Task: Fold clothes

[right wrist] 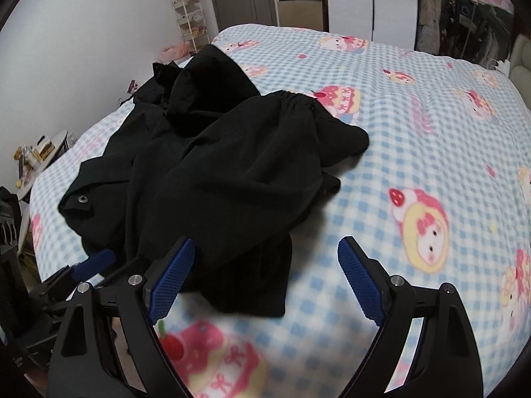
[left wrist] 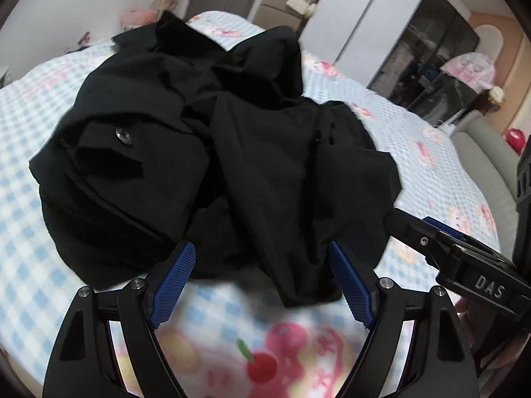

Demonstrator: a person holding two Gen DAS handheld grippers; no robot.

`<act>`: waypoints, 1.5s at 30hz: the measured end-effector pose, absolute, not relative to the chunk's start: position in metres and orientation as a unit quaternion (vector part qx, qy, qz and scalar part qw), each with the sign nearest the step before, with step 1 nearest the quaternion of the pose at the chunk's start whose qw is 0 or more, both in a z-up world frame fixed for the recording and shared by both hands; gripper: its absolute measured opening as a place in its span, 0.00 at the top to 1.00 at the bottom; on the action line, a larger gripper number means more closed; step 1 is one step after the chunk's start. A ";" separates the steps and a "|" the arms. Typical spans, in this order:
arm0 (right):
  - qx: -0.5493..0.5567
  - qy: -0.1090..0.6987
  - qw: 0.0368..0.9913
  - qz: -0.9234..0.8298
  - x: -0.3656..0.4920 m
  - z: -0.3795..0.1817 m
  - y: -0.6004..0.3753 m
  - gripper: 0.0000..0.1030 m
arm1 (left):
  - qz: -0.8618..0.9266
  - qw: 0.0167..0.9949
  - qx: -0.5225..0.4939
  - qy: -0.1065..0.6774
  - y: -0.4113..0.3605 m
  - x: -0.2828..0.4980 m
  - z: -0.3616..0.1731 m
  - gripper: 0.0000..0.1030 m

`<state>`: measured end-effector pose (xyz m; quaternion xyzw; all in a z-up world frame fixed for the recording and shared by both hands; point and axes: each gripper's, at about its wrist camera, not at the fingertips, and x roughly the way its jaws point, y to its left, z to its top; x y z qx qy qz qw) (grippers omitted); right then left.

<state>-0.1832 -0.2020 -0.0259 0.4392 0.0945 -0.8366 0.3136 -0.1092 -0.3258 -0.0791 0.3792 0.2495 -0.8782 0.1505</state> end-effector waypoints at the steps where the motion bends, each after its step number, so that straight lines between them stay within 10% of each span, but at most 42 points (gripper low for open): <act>1: 0.442 0.096 0.315 -0.834 -0.187 -0.029 -0.207 0.10 | -0.877 0.155 0.383 0.245 -0.325 -0.114 -0.083 0.22; 3: 0.448 0.100 0.318 -0.829 -0.196 -0.037 -0.217 0.10 | -0.874 0.153 0.392 0.244 -0.323 -0.121 -0.087 0.41; 5: 0.469 0.078 0.351 -0.807 -0.203 -0.048 -0.222 0.36 | -0.875 0.154 0.398 0.230 -0.317 -0.125 -0.086 0.63; 6: 0.467 0.074 0.354 -0.807 -0.204 -0.047 -0.218 0.68 | -0.875 0.159 0.402 0.217 -0.314 -0.126 -0.084 0.75; 10: 0.434 0.079 0.331 -0.834 -0.199 -0.026 -0.189 0.96 | -0.883 0.149 0.398 0.200 -0.310 -0.121 -0.072 0.96; 28: 0.421 0.048 0.311 -0.851 -0.171 -0.004 -0.077 0.97 | -0.897 0.072 0.397 0.182 -0.207 -0.119 -0.061 0.97; 30: 0.433 0.034 0.323 -0.841 -0.169 -0.013 -0.081 0.82 | -0.891 0.086 0.391 0.214 -0.228 -0.114 -0.064 0.93; 33: 0.424 0.041 0.320 -0.846 -0.171 -0.018 -0.095 0.25 | -0.888 0.103 0.383 0.230 -0.259 -0.110 -0.066 0.53; 37: 0.431 0.054 0.311 -0.845 -0.176 -0.048 -0.116 0.18 | -0.887 0.149 0.374 0.226 -0.299 -0.124 -0.068 0.54; 41: 0.472 0.065 0.304 -0.825 -0.196 -0.080 -0.149 0.23 | -0.879 0.135 0.363 0.278 -0.322 -0.142 -0.071 0.41; 43: 0.473 0.073 0.312 -0.821 -0.203 -0.086 -0.158 0.87 | -0.872 0.107 0.371 0.301 -0.327 -0.156 -0.082 0.36; 44: 0.463 0.084 0.309 -0.826 -0.202 -0.082 -0.156 0.92 | -0.869 0.092 0.374 0.311 -0.329 -0.167 -0.087 0.39; 45: 0.448 0.098 0.303 -0.835 -0.197 -0.075 -0.152 0.93 | -0.872 0.091 0.372 0.304 -0.327 -0.174 -0.088 0.66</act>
